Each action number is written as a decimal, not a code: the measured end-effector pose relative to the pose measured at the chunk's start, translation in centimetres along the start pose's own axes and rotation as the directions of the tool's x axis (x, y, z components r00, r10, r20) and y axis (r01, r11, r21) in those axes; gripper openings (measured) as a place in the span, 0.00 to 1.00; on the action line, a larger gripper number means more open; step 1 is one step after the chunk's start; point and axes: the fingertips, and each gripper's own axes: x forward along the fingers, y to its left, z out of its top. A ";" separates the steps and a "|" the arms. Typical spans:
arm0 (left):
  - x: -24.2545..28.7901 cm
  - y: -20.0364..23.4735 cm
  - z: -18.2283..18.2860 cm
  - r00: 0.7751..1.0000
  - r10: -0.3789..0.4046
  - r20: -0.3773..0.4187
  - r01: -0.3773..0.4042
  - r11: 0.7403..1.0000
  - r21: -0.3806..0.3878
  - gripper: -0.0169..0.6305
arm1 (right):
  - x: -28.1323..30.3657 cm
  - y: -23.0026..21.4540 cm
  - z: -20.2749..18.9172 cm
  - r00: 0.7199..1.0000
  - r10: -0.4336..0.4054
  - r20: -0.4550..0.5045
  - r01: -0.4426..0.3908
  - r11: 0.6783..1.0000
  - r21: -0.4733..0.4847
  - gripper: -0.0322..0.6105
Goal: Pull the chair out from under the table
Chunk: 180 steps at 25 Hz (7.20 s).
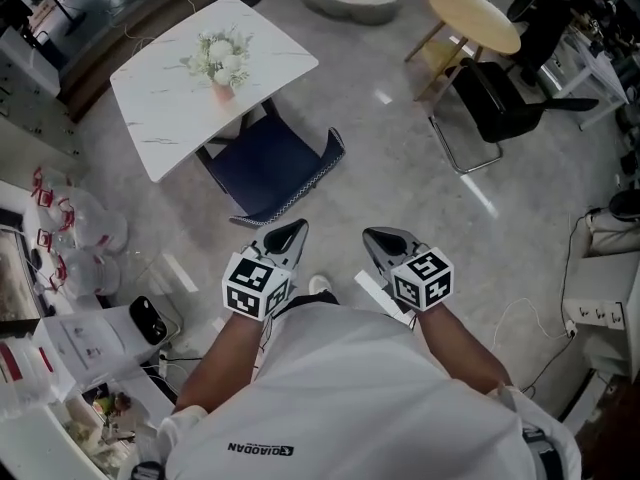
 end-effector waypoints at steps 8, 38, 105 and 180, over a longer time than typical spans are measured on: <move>-0.1 4.4 0.7 0.997 0.077 0.012 -0.077 0.996 -0.047 0.04 | 4.8 -0.6 3.3 0.996 0.077 -0.041 -0.079 0.995 -0.052 0.06; 5.2 8.6 4.7 0.815 0.578 0.034 -0.558 0.800 -0.221 0.04 | 14.5 -7.6 13.3 0.822 0.519 -0.234 -0.569 0.753 -0.331 0.06; -0.5 6.6 3.5 0.784 0.616 0.070 -0.595 0.780 -0.196 0.13 | 11.0 -4.2 11.9 0.842 0.515 -0.160 -0.537 0.772 -0.340 0.16; 10.1 15.1 -19.7 0.651 0.353 -0.672 -0.211 0.935 0.287 0.25 | 26.4 -10.9 -5.2 0.730 -0.059 -0.681 -0.682 0.002 -0.731 0.30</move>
